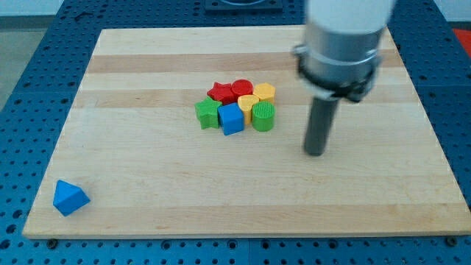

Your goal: Push the green circle to the blue triangle

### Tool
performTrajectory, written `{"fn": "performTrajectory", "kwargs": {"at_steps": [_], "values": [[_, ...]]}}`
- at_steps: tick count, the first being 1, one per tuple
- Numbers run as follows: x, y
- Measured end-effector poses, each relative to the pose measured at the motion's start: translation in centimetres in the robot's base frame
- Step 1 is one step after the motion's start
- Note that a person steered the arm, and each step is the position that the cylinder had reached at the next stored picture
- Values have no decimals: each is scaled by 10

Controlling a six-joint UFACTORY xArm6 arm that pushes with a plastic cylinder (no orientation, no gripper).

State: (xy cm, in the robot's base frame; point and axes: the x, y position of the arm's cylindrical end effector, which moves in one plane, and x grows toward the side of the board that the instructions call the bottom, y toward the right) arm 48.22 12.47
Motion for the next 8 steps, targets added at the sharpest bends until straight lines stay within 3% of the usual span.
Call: {"fn": "performTrajectory", "kwargs": {"at_steps": [1, 2, 3, 6, 8], "values": [[-35, -16], [-42, -53], [-42, -89], [-23, -107], [-5, -153]]}}
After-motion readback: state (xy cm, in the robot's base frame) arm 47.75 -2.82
